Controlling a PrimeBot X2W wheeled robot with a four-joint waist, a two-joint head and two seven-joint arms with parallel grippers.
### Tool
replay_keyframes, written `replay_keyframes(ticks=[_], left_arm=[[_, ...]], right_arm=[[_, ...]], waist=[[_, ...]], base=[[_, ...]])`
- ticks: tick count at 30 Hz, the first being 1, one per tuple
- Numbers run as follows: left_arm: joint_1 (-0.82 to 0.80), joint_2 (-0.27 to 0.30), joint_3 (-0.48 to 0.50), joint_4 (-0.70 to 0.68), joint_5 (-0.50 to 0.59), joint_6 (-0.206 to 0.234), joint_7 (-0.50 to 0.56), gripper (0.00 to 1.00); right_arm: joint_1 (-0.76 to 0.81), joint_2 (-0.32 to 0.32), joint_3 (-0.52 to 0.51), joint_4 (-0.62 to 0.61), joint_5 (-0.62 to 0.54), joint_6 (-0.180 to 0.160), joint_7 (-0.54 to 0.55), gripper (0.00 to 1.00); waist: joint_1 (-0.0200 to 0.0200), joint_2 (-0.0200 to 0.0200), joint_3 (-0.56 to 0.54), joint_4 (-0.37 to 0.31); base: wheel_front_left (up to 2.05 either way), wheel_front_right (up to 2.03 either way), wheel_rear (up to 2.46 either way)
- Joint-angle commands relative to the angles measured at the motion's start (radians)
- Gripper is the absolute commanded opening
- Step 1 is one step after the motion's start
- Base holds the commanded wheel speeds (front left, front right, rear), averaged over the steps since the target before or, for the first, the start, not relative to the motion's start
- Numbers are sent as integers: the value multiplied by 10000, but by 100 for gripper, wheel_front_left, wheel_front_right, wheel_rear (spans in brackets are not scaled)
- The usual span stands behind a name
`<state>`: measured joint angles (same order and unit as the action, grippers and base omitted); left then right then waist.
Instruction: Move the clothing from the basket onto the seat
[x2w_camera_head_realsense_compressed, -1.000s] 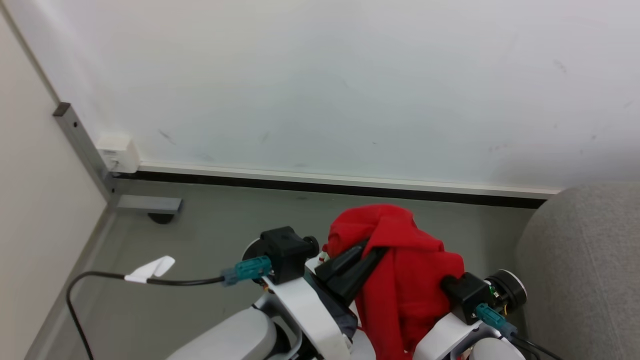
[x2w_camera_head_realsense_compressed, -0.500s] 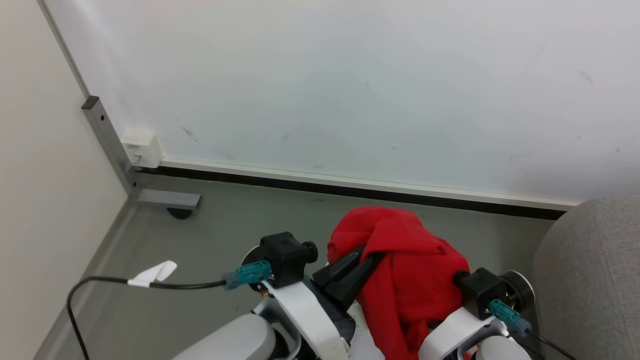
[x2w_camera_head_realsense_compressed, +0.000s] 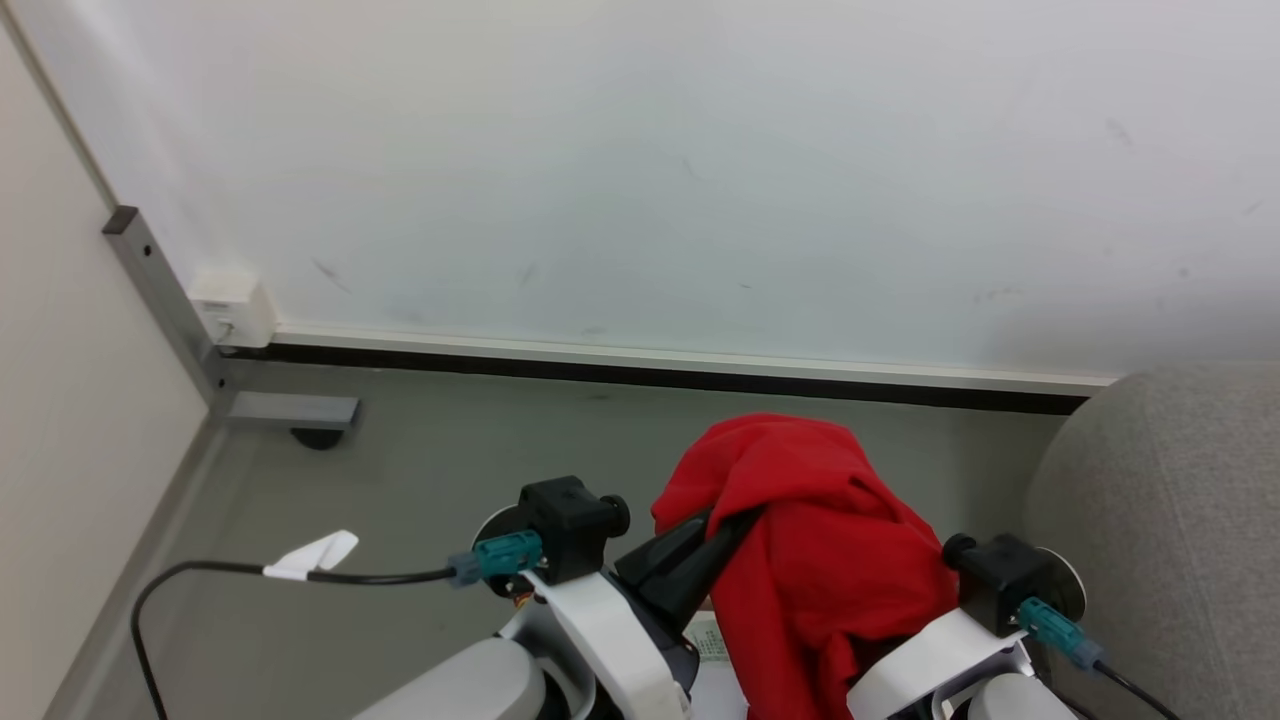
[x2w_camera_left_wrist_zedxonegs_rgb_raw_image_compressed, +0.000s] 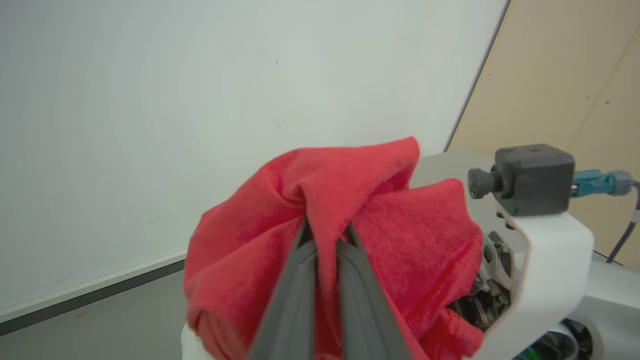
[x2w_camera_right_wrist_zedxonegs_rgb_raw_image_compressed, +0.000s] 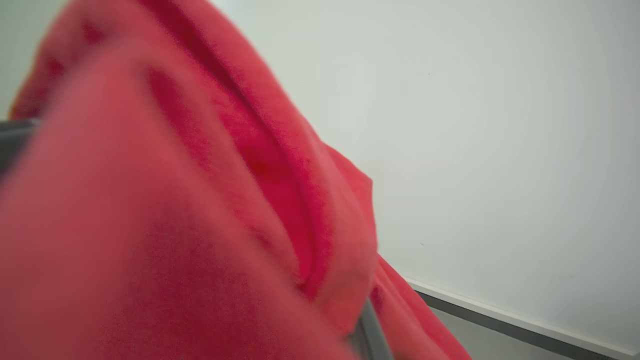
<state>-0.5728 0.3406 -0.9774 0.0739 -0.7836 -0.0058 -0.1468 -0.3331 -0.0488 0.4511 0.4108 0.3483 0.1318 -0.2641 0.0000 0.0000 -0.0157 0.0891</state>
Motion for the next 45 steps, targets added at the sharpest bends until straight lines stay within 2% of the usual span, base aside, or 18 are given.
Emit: replay_keyframes(ticks=[1,2,13,24,34,40,45], left_arm=[[98,15,-7,20,-51,31,-25,67],[112,12,-2,13,-39,47,-60,100],[403,79,-57,-151,139,113,-488,100],[454,456,-151,-352,781,266,-829,100],[506,567,-211,-415,1086,426,-921,100],[411,698,-248,-389,1371,594,-956,100],[336,772,-286,-425,1559,636,-983,100]], right_arm=[[94,-30,-97,-123,141,-21,-6,0],[96,-28,-144,-167,202,-21,-6,0],[104,-28,-963,-673,197,-21,-6,0],[228,-25,-1917,-1408,-144,-21,-6,0],[749,-24,-2789,-2123,-306,-21,-6,0],[1007,-24,-3008,-2547,-337,-21,-6,0],[1117,-24,-3198,-2795,-213,-22,-6,0]], waist=[[0,0,21,-152],[0,0,32,-229],[0,0,393,-1422],[0,0,898,-3485],[0,0,995,-5132],[0,0,1141,-5789],[0,0,1314,-5975]], base=[[0,0,0],[0,0,0],[0,0,0],[0,0,0],[0,0,0],[0,0,0],[0,0,0]])
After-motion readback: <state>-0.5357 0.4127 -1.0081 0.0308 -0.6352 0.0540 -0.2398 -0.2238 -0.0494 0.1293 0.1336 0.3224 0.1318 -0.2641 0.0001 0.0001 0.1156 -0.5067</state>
